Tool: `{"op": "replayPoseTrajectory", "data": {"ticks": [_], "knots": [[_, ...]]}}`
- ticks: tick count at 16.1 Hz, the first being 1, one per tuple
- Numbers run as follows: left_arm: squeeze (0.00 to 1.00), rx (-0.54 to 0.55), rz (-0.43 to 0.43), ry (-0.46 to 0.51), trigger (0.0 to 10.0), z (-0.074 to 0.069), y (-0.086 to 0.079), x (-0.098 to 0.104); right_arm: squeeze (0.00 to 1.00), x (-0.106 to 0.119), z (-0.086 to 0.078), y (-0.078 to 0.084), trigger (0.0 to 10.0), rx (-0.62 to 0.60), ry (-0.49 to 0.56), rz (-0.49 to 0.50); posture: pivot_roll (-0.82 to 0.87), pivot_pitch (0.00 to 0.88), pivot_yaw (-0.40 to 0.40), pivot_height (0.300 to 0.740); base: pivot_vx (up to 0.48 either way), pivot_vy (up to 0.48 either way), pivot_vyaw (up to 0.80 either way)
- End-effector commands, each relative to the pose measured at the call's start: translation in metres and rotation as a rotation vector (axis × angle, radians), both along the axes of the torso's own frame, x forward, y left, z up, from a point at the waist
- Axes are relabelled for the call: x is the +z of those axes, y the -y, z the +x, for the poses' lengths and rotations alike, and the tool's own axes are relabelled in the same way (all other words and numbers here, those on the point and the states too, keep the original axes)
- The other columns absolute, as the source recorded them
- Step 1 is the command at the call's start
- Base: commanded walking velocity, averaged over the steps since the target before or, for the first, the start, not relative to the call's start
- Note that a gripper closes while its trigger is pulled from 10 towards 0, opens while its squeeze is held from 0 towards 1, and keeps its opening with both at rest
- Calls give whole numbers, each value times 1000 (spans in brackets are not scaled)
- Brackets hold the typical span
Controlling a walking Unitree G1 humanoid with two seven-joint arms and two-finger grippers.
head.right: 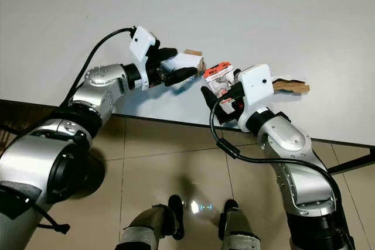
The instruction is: Picking trash to rubbish bin
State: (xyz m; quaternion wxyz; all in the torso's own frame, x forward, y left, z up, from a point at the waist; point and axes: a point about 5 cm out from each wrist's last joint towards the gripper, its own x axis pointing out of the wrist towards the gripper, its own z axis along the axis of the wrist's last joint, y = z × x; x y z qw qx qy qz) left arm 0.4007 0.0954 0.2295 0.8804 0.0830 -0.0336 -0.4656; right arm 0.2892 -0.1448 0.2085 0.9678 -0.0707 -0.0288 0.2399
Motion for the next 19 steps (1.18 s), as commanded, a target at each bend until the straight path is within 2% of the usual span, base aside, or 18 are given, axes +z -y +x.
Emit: {"op": "replayPoseTrajectory", "data": {"ticks": [1, 4, 6, 7, 8, 9, 10, 12, 14, 18, 19], "knots": [[0, -79, 0, 70, 10000, -1, 2, 20, 0, -1, -3, -4, 10000, 21, -10, 4, -77, 313, 114, 740, 0, 0, 0], [0, -249, 56, 157, 10000, -7, 2, 45, 0, -2, -3, -5, 10000, 22, -12, 7, -68, 315, 118, 740, 0, 0, 0], [0, -320, 95, 168, 10000, -10, -3, 55, 0, -4, -3, -6, 10000, 26, -16, 8, -60, 315, 120, 740, 0, 0, 0], [0, -300, 184, 155, 10000, -8, -5, 50, 0, -4, -3, -7, 10000, 30, -15, 9, -62, 317, 123, 740, 0, 0, 0], [0, -281, 327, 113, 10000, -7, -6, 36, 0, -3, -3, -8, 10000, 31, -13, 10, -65, 320, 124, 740, 0, 0, 0], [0, -296, 382, 78, 10000, -8, -7, 27, 0, -3, -4, -8, 10000, 31, -13, 12, -74, 325, 128, 740, 0, 0, 0], [0, -300, 392, 72, 10000, -8, -8, 25, 0, -3, -4, -8, 10000, 30, -13, 13, -74, 325, 128, 740, 0, 0, 0], [0, -300, 417, -13, 10000, -9, -13, 12, 0, -4, -6, -7, 10000, 27, -14, 13, -84, 331, 130, 740, 0, 0, 0], [0, -259, 443, -68, 10000, -8, -17, -1, 0, -4, -9, -6, 10000, 27, -14, 15, -94, 336, 129, 740, 0, 0, 0], [0, -205, 445, -25, 10000, -5, -13, 3, 0, -3, -12, -5, 10000, 23, -12, 16, -103, 344, 122, 740, 0, 0, 0], [0, -181, 422, 8, 10000, -3, -12, 13, 0, -3, -13, -5, 10000, 23, -12, 16, -109, 348, 121, 740, 0, 0, 0]]}}
